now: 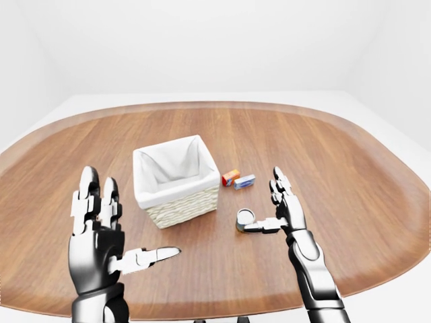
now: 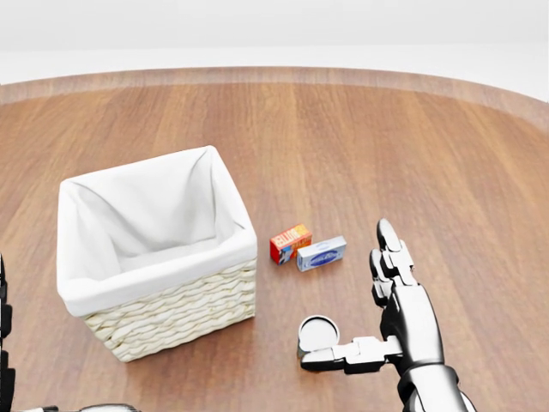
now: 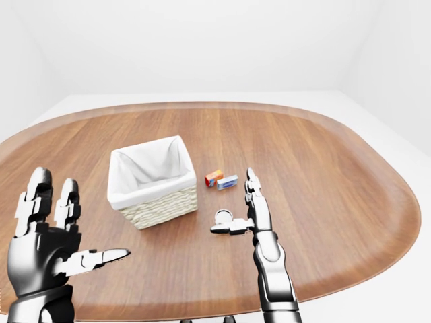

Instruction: Pick up the alphabet soup and put it in the basket.

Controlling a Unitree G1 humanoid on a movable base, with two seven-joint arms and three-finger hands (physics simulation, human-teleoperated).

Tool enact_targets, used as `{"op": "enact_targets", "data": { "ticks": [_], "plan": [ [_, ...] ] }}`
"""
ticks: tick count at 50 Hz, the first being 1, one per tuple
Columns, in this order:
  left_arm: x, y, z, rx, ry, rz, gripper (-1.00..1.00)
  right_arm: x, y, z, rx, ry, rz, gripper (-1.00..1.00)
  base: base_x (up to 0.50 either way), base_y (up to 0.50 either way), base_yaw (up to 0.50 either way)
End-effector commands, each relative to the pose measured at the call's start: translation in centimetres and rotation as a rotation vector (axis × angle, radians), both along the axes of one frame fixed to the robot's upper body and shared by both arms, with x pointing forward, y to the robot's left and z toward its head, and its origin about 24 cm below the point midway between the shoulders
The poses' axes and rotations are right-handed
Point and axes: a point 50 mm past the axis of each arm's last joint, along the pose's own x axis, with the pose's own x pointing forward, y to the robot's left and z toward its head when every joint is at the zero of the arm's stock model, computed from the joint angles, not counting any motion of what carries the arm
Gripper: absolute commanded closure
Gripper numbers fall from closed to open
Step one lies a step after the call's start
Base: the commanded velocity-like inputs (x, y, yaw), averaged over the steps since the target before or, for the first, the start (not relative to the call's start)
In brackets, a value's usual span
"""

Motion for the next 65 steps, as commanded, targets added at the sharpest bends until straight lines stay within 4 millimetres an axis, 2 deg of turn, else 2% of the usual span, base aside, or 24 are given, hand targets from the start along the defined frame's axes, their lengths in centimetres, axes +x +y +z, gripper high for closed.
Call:
{"op": "enact_targets", "data": {
  "ticks": [1, 13, 26, 33, 41, 45, 48, 55, 61, 65],
  "plan": [
    [-2.4, 0.5, 1.7, -0.016, -0.091, 0.044, -1.00, -0.1, 0.2, -0.1, -0.008, -0.005, 0.006, -1.00, 0.49, -0.01, 0.00],
    [-2.7, 0.4, 2.1, -0.022, -0.101, 0.041, -1.00, -0.1, 0.4, -0.2, -0.021, -0.006, 0.003, -1.00, 0.49, 0.01, 0.00],
    [-2.1, 0.1, 1.9, -0.018, -0.076, 0.017, -1.00, 0.1, 0.5, -0.6, -0.029, -0.011, -0.002, -1.00, 0.02, 0.00, 0.00],
    [-2.0, 0.0, 1.8, -0.020, -0.069, 0.003, -1.00, 0.8, -0.3, -1.8, -0.045, 0.017, -0.036, -1.00, 0.00, 0.00, 0.00],
    [-1.8, 0.0, 1.5, -0.016, -0.056, -0.003, -1.00, 1.3, -0.5, -4.5, -0.083, 0.133, -0.052, -1.00, 0.00, 0.00, 0.00],
    [-1.6, -0.1, 1.3, -0.007, -0.049, -0.004, -1.00, 1.7, -0.1, -4.8, 0.001, 0.157, 0.035, -1.00, 0.00, 0.00, 0.00],
    [-1.1, 0.2, 1.0, -0.017, -0.034, -0.003, -1.00, 2.1, -0.3, -5.5, -0.014, 0.189, 0.006, -1.00, 0.00, 0.00, 0.00],
    [-1.1, -0.1, 0.9, -0.013, -0.032, -0.014, -1.00, 1.9, 0.1, -7.1, -0.049, 0.267, 0.007, -1.00, 0.00, 0.00, 0.00],
    [-1.2, 0.0, 0.9, -0.015, -0.031, -0.016, -1.00, 1.8, 0.3, -9.5, -0.073, 0.397, 0.006, -1.00, 0.00, 0.00, 0.00],
    [-1.2, 0.0, 0.9, -0.012, -0.034, -0.012, -1.00, 1.9, 0.4, -9.8, -0.070, 0.415, 0.014, -1.00, 0.00, 0.00, 0.00]
  ]
}}
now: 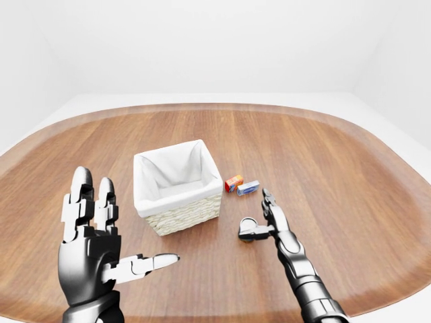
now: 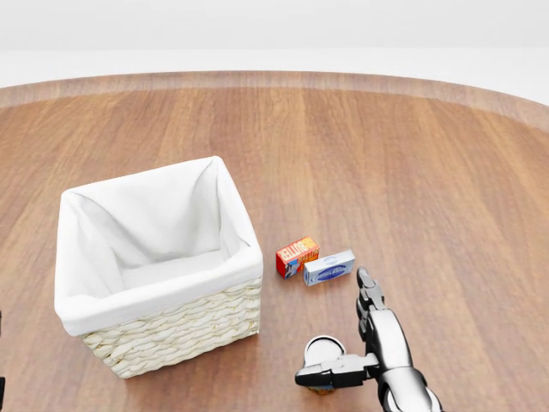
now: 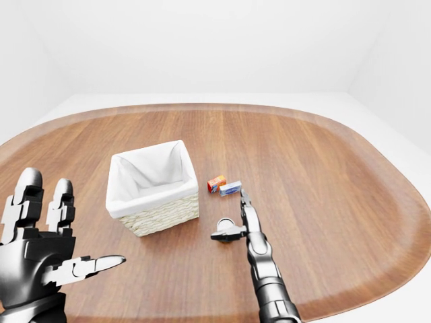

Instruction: Pick up the alphabet soup and put it in the basket.

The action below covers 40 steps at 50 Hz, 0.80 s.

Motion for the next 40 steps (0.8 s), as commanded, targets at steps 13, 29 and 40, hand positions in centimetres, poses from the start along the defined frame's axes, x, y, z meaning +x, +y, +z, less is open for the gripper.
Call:
{"op": "enact_targets", "data": {
  "ticks": [13, 29, 40],
  "plan": [
    [0.3, 0.0, -0.2, -0.003, 0.010, -0.007, -1.00, -0.7, 0.7, -4.5, -0.041, 0.273, 0.021, -1.00, 0.00, 0.00, 0.00],
    [-0.5, -0.3, 0.2, 0.004, -0.005, -0.021, -1.00, -1.0, 1.1, -5.2, -0.053, 0.322, 0.039, -1.00, 0.00, 0.00, 0.00],
    [-0.8, -0.3, 0.4, 0.003, -0.015, -0.028, -1.00, -0.3, 0.7, -5.4, -0.063, 0.396, 0.023, -1.00, 0.00, 0.00, 0.00]
  ]
}}
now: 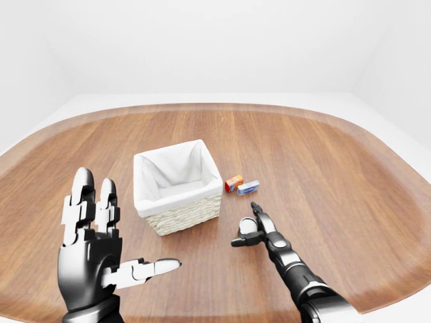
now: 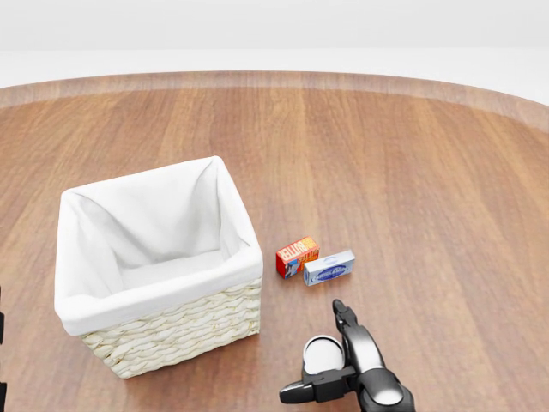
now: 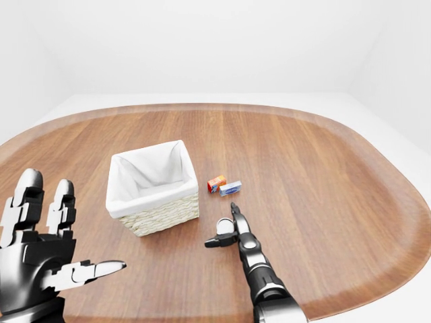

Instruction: Pick up the alphabet soup and put it in the basket.

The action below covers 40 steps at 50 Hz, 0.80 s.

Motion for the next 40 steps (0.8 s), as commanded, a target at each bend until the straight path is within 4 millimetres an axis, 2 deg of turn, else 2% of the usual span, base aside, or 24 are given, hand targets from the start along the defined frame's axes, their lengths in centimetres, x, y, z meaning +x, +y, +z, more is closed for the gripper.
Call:
{"op": "enact_targets", "data": {
  "ticks": [1, 11, 17, 24, 40],
  "plan": [
    [-0.4, -0.1, 0.2, -0.002, -0.011, -0.008, -1.00, -0.8, -1.2, -1.5, -0.033, 0.121, -0.053, -1.00, 0.00, 0.00, 0.00],
    [-1.1, -0.3, 0.6, -0.007, -0.021, -0.020, -1.00, -0.9, -1.2, -1.5, -0.037, 0.123, -0.048, -1.00, 0.00, 0.00, 0.00],
    [-1.5, -0.3, 0.8, -0.006, -0.026, -0.022, -1.00, -1.6, -0.9, -2.1, -0.125, 0.134, -0.029, -1.00, 0.00, 0.00, 0.00],
    [-1.7, -0.2, 1.0, -0.014, -0.028, -0.027, -1.00, -2.7, -1.6, -2.9, -0.304, 0.154, -0.018, -1.00, 0.00, 0.00, 0.00],
    [-1.8, -0.3, 0.9, -0.017, -0.026, -0.039, -1.00, -4.1, -1.7, -3.8, -0.418, 0.172, 0.032, -1.00, 0.00, 0.00, 0.00]
  ]
}}
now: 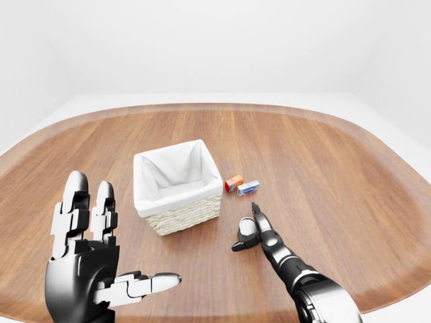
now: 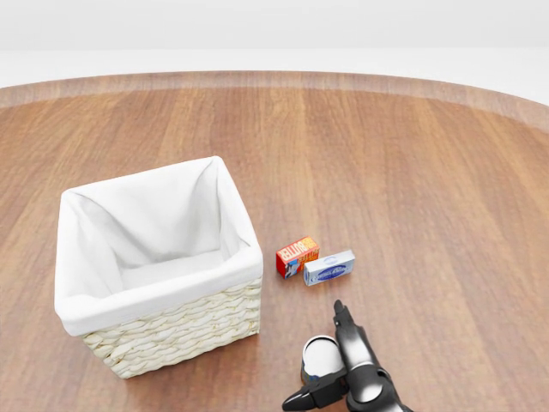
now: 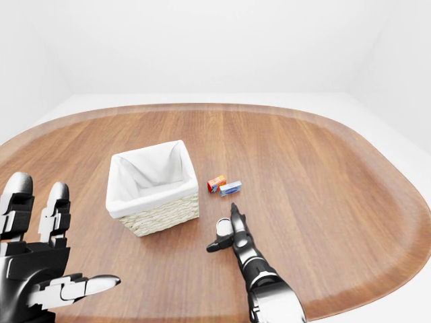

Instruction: Pick up the alphabet soup and put it in the basket.

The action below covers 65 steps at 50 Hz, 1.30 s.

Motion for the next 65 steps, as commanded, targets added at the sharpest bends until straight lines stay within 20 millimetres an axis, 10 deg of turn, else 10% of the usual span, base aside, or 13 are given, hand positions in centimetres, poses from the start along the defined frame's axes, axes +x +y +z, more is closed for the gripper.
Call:
{"op": "enact_targets", "data": {
  "ticks": [1, 8, 9, 11, 65],
  "plan": [
    [-0.2, 0.0, 0.1, -0.003, -0.001, -0.006, -1.00, -4.7, -2.3, -3.5, -0.109, 0.140, -0.059, -1.00, 0.00, 0.00, 0.00],
    [-0.1, -0.1, 0.0, -0.002, 0.002, -0.012, -1.00, -5.0, -2.1, -3.8, -0.115, 0.147, -0.052, -1.00, 0.00, 0.00, 0.00],
    [-0.1, -0.1, 0.0, -0.003, 0.003, -0.014, -1.00, -5.1, -2.0, -3.8, -0.107, 0.151, -0.056, -0.04, 0.00, 0.00, 0.00],
    [0.0, -0.1, 0.0, -0.003, 0.003, -0.013, -1.00, -5.2, -2.0, -3.9, -0.103, 0.157, -0.055, 1.00, 0.00, 0.00, 0.00],
    [0.4, -0.2, -0.4, -0.011, 0.020, -0.038, -1.00, -4.2, -2.1, -3.2, -0.071, 0.127, -0.082, 1.00, 0.00, 0.00, 0.00]
  ]
}}
